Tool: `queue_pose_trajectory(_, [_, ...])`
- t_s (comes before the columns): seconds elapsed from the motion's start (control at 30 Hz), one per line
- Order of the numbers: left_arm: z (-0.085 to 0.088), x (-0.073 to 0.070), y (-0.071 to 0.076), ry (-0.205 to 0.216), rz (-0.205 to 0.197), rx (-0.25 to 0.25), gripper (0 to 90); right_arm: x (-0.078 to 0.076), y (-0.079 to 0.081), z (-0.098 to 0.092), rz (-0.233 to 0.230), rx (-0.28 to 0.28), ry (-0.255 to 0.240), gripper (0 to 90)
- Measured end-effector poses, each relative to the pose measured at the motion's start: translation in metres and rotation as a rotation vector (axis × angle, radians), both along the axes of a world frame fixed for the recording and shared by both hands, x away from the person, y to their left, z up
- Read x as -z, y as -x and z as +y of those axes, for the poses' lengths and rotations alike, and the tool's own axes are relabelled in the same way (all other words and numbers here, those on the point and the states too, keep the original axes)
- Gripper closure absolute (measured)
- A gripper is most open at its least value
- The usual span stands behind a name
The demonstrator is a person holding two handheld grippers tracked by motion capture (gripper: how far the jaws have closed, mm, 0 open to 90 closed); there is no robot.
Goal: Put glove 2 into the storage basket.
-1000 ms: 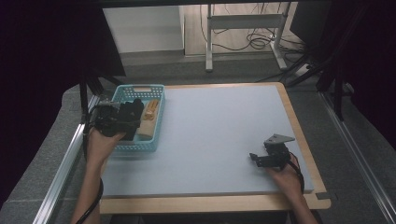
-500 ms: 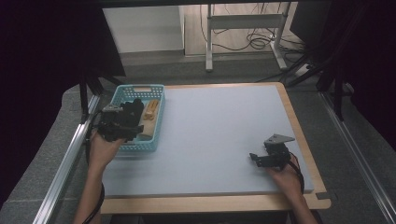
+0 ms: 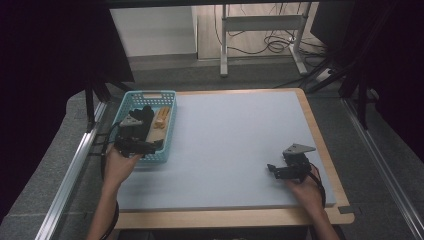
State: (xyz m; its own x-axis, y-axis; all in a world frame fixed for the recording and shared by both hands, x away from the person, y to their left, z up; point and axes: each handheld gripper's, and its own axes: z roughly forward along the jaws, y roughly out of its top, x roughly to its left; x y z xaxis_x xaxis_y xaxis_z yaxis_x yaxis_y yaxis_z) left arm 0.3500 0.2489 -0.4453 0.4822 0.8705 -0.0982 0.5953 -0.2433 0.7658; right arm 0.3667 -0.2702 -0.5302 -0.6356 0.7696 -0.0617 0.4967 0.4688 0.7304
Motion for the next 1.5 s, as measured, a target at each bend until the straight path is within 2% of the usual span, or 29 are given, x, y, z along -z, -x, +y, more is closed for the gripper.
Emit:
queue_pose_trajectory(0.53, [-0.055, 0.005, 0.01, 0.019, -0.039, 0.137, 0.0, 0.0, 0.0, 0.0, 0.0, 0.0, 0.0, 18.8])
queue_pose_trajectory(0.77, [-0.082, 0.01, 0.018, 0.042, -0.057, 0.203, 0.0, 0.0, 0.0, 0.0, 0.0, 0.0, 0.0, 18.7])
queue_pose_trajectory(0.87, [-0.094, 0.017, 0.022, 0.043, -0.059, 0.233, 0.0, 0.0, 0.0, 0.0, 0.0, 0.0, 0.0, 18.7])
queue_pose_trajectory(1.1, [-0.116, 0.037, 0.031, 0.012, -0.056, 0.282, 0.0, 0.0, 0.0, 0.0, 0.0, 0.0, 0.0, 18.7])
queue_pose_trajectory(1.37, [-0.124, 0.061, 0.038, 0.029, -0.031, 0.293, 0.0, 0.0, 0.0, 0.0, 0.0, 0.0, 0.0, 18.7])
queue_pose_trajectory(1.5, [-0.126, 0.074, 0.039, -0.005, -0.005, 0.297, 0.0, 0.0, 0.0, 0.0, 0.0, 0.001, 0.0, 18.7])
